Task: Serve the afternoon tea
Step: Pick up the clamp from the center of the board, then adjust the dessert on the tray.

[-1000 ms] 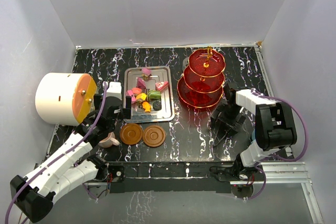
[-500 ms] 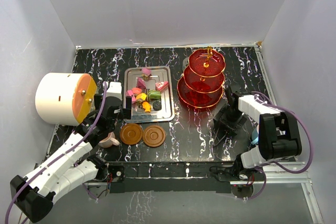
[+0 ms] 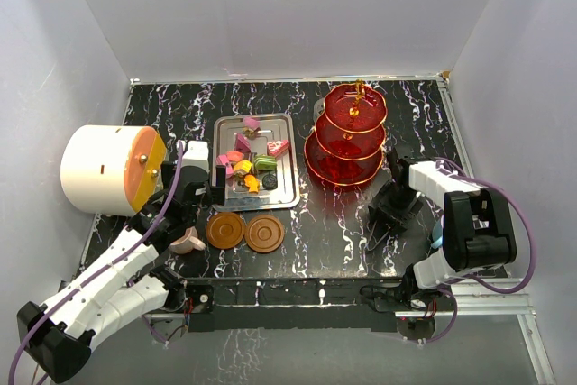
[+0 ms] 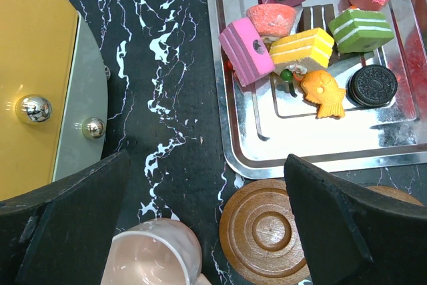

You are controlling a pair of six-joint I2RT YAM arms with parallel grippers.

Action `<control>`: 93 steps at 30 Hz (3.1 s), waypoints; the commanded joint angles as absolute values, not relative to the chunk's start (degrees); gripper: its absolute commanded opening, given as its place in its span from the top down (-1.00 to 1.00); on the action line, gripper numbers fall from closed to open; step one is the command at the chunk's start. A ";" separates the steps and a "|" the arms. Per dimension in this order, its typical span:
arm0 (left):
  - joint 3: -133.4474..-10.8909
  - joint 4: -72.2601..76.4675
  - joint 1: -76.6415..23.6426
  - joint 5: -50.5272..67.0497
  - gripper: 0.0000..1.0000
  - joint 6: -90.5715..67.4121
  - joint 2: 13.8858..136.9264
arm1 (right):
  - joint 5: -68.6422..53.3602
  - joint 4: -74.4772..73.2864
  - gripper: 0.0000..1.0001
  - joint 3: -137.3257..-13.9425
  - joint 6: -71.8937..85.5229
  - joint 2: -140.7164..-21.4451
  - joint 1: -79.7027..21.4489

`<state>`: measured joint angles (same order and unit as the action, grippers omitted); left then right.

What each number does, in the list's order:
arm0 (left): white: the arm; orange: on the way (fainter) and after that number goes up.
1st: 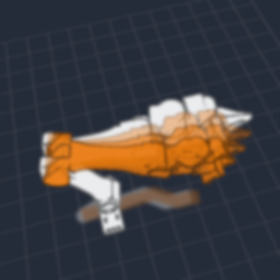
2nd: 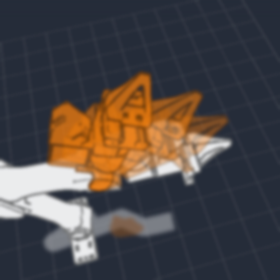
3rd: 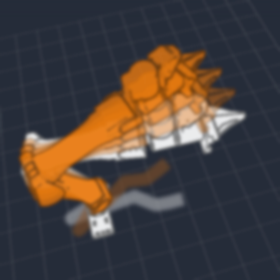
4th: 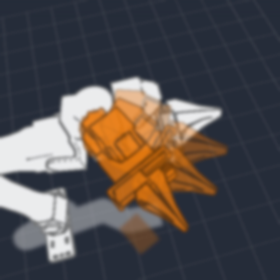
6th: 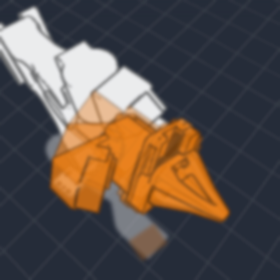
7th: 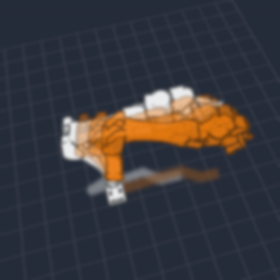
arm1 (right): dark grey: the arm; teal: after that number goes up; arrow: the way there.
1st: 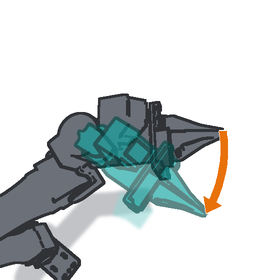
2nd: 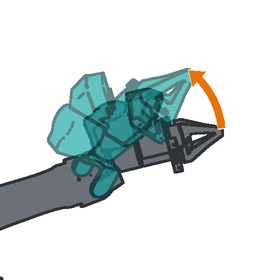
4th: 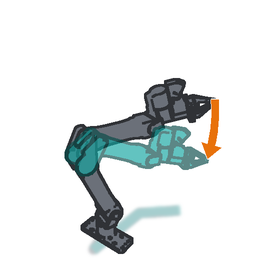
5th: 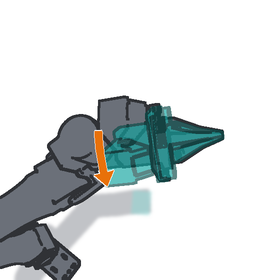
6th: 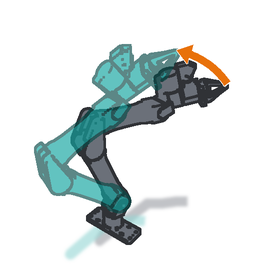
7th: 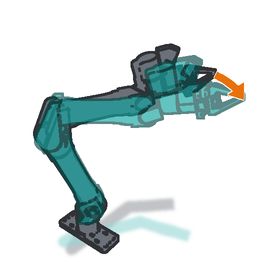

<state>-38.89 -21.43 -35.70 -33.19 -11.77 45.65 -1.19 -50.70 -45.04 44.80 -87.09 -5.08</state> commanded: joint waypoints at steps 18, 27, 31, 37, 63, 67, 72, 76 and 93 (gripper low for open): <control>-39.64 -21.10 -35.33 -32.77 -0.97 -11.78 45.48 | 1.56 -48.97 0.02 -47.32 47.13 -72.01 -5.38; -39.63 -20.92 -35.33 -32.61 -0.97 -11.69 45.88 | 4.04 -58.69 0.00 -54.57 47.84 -60.46 -5.45; -39.64 -20.97 -35.31 -32.27 -0.97 -11.69 46.33 | 4.52 -62.88 0.00 -57.69 47.94 -58.64 -5.40; -39.66 -20.92 -35.35 -32.21 -0.97 -11.71 46.65 | 3.59 -67.94 0.00 -64.13 45.96 -54.82 -5.43; -39.89 -20.93 -35.33 -33.88 -0.97 -11.96 46.14 | -26.51 -78.75 0.20 -67.90 22.61 -56.34 -8.72; -39.97 -21.04 -35.33 -34.55 -0.97 -12.06 46.06 | -24.19 -78.62 0.20 -69.04 23.53 -58.54 -15.37; -40.05 -21.29 -35.38 -35.68 -0.97 -12.30 45.51 | -16.39 -74.09 0.24 -71.53 31.08 -62.17 -30.91; -39.91 -21.60 -35.33 -37.32 -0.97 -12.76 44.72 | -8.35 -71.30 0.32 -74.16 36.39 -65.02 -42.26; -40.01 -22.95 -35.33 -43.40 -0.97 -14.40 44.11 | 9.52 -54.06 0.44 -78.73 35.34 -78.17 -58.89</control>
<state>-38.89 -22.41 -35.68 -40.75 -13.78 45.19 2.98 -60.58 -75.24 36.91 -75.26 -58.57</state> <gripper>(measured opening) 0.986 0.275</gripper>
